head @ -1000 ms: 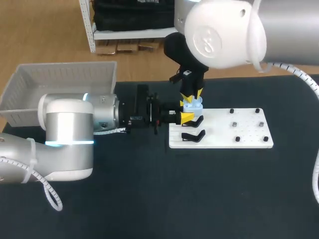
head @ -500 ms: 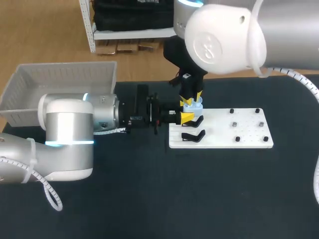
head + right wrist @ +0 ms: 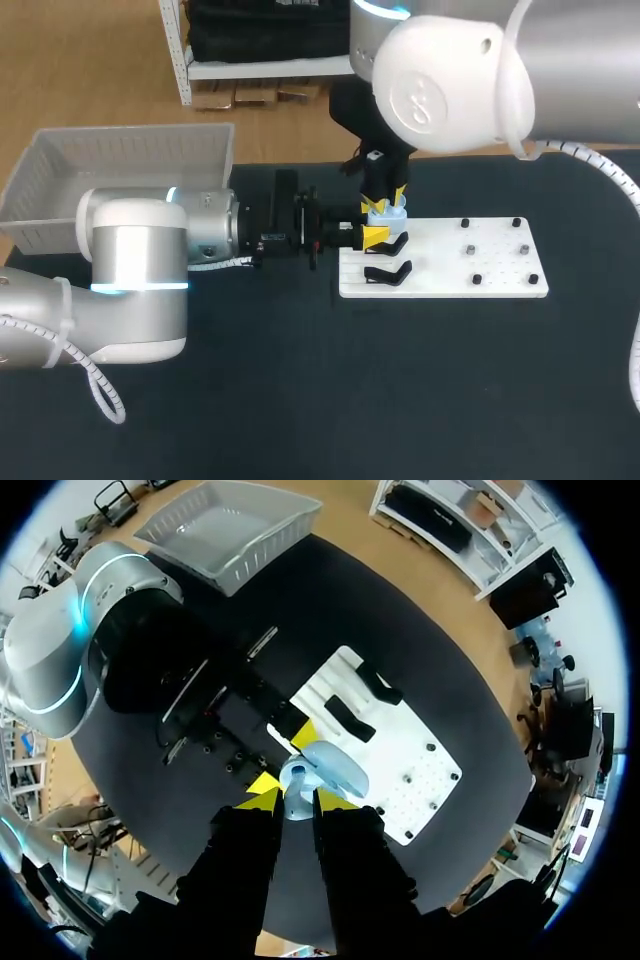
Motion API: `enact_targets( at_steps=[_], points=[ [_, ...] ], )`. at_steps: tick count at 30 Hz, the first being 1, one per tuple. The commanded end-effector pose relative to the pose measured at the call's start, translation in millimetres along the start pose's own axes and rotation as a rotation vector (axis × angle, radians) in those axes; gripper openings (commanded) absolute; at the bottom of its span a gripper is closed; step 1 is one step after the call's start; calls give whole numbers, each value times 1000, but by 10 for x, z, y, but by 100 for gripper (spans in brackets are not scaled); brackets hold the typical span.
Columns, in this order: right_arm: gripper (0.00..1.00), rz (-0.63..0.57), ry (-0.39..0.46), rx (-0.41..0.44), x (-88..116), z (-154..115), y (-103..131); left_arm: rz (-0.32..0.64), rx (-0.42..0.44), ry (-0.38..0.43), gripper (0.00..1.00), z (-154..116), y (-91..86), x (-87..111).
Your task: Pick up each earbud case from the left stands, insert the matching earbuds, close the lid, and place the case in the box.
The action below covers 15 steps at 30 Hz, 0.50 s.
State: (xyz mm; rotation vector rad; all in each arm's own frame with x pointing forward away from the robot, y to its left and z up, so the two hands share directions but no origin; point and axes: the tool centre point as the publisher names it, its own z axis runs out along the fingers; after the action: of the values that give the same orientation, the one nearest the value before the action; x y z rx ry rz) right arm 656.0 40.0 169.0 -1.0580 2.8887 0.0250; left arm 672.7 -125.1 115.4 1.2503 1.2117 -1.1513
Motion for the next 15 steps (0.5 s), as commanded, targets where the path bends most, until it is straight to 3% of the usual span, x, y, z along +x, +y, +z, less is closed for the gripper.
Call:
enact_targets(
  at_steps=[1,15],
  points=[
    [0,4,-1,2,-7,14,-5,2,-2,-3,0,0,-1,8],
    [0,5,2,-2,-34,23,-25,2,-2,-3,0,0,-1,8]
  ],
)
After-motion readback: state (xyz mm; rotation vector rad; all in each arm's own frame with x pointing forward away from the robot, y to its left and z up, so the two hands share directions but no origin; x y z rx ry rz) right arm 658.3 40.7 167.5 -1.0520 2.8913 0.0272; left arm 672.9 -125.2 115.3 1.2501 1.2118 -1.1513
